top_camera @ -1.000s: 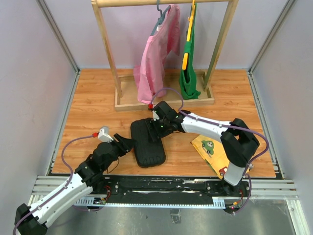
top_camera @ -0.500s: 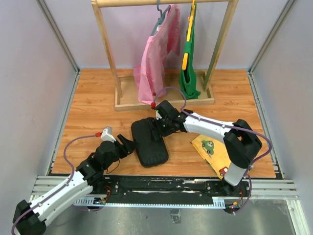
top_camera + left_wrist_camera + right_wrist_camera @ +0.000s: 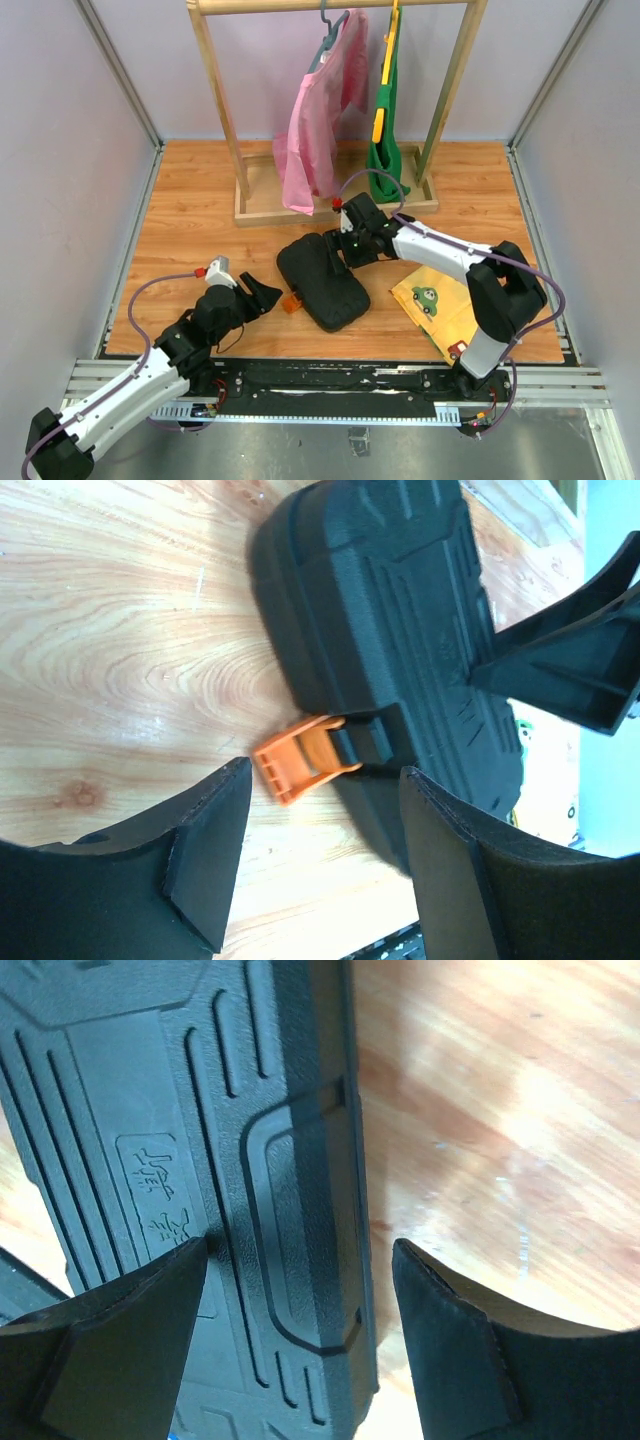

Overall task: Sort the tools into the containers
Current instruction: Close the storage box at the center of the board.

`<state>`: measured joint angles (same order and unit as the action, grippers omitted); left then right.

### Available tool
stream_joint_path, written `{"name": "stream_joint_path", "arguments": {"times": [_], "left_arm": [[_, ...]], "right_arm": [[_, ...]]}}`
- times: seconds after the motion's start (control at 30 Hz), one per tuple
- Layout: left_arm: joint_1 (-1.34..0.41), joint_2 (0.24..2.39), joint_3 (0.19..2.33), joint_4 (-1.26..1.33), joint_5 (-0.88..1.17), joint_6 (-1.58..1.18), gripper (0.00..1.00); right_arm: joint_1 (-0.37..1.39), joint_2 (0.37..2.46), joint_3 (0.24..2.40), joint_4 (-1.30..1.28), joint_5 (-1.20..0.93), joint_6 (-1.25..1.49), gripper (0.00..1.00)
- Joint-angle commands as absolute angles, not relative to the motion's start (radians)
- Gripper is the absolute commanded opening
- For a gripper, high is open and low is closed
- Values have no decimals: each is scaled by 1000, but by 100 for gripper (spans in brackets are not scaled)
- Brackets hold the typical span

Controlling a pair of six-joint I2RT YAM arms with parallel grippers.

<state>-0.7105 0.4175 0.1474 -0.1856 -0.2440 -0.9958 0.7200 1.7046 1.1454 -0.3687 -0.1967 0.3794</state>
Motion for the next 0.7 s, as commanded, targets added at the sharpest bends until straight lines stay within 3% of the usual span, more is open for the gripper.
{"name": "stream_joint_path", "arguments": {"times": [0.0,0.5,0.67], "left_arm": [[-715,442,179,-216,-258,-989,66],[-728,625,208,-47,-143,-743,71],[-909,780,306,-61,-332,-640,76]], "right_arm": [[622,1732,1086,-520,-6,275,73],[613,1385,973,-392,-106,216,75],[614,1339,930,-372,-113,233,75]]}}
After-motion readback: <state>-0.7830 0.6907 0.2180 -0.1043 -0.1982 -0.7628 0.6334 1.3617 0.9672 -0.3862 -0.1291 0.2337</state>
